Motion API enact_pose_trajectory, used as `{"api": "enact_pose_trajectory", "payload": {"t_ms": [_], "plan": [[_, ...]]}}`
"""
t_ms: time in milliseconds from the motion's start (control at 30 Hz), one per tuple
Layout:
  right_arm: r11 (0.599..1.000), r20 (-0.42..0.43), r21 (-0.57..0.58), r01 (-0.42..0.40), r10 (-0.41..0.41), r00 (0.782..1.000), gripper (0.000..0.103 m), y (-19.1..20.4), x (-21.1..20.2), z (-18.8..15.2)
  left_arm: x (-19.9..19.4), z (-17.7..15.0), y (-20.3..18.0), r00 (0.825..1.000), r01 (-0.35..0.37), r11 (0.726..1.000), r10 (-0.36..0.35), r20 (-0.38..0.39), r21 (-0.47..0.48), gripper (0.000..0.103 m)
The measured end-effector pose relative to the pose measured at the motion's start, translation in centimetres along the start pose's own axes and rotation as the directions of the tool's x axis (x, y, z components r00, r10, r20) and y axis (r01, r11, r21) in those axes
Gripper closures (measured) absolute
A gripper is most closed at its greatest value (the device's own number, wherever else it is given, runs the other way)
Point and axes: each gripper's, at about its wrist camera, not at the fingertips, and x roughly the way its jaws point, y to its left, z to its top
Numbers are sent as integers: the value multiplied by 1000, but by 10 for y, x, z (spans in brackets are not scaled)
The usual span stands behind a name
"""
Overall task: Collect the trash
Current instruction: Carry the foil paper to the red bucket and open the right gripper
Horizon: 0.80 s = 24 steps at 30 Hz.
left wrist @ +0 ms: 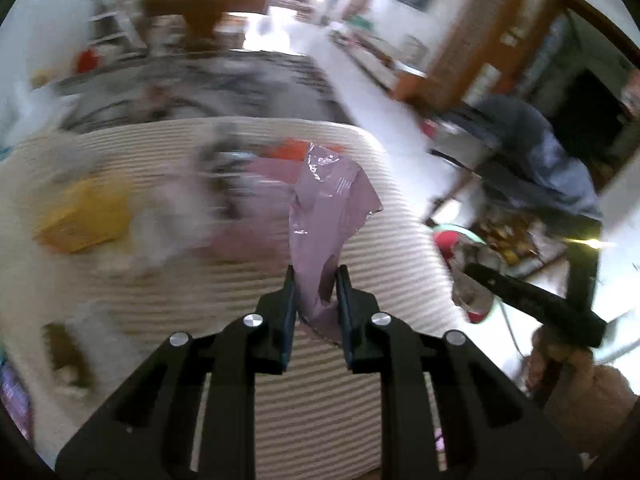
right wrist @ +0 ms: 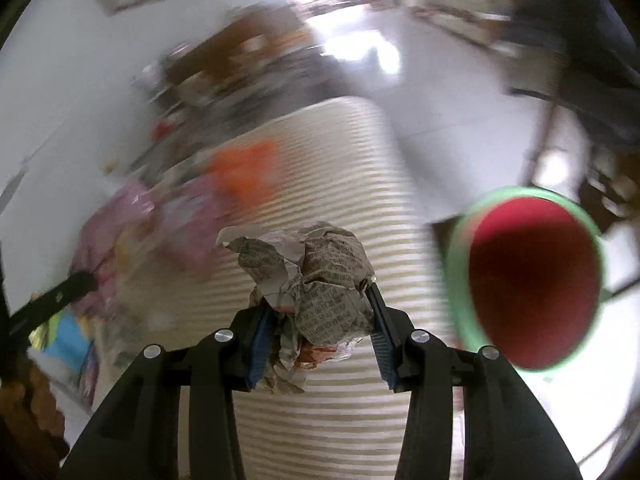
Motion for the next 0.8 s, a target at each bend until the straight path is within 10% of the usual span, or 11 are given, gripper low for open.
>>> {"api": "enact_pose_trajectory", "payload": {"t_ms": [333,700,800], "plan": [[954,81,255,157,-182,980,24,-116,-28,2,94,20,-144,971,224,951,-198,-134,215,85],[878,119,420,227,-302,946,24,-176,-79,-31,177,3,-250,911,364,867,-255,-326,339,84],[868,122,443,226,-308,943,24,-182,-85,-36,181,-1,-259,914,354,863,-238,-328,360,46]]}}
